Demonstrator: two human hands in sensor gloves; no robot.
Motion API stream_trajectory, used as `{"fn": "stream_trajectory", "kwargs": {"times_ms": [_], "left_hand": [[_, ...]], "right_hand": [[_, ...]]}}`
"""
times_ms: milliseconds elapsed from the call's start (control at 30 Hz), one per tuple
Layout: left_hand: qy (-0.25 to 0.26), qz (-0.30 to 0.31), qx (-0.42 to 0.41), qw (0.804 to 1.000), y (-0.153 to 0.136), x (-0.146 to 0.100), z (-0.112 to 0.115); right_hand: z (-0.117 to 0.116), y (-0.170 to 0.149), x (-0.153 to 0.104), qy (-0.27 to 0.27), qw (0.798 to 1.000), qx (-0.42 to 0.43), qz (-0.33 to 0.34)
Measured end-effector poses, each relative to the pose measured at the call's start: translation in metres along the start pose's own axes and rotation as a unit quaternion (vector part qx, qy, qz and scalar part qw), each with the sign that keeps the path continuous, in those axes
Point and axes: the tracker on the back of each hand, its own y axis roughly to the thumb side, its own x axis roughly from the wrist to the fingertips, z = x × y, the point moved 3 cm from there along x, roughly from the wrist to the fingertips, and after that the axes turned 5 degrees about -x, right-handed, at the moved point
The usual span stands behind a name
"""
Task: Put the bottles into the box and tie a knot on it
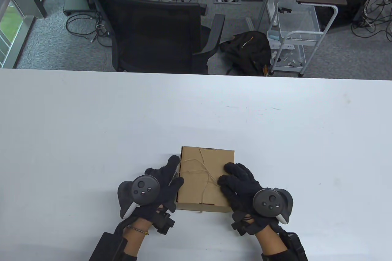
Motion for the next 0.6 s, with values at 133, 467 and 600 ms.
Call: {"fn": "stream_trajectory", "kwargs": {"times_ms": [133, 467, 600], "left_hand": [[0.011, 0.009, -0.003, 1.0, -0.003, -0.004, -0.012], [0.004, -0.012, -0.064, 0.998, -0.021, -0.005, -0.018], [-0.005, 0.002, -0.063, 0.998, -0.016, -0.005, -0.017]], "right_hand": [[0.024, -0.027, -0.006, -0.061, 0.99, 0.102, -0.072], [0.036, -0.034, -0.011, -0.054, 0.991, -0.056, -0.107], [-0.006, -0.009, 0.001, 0.064, 0.997, 0.012, -0.032]]}}
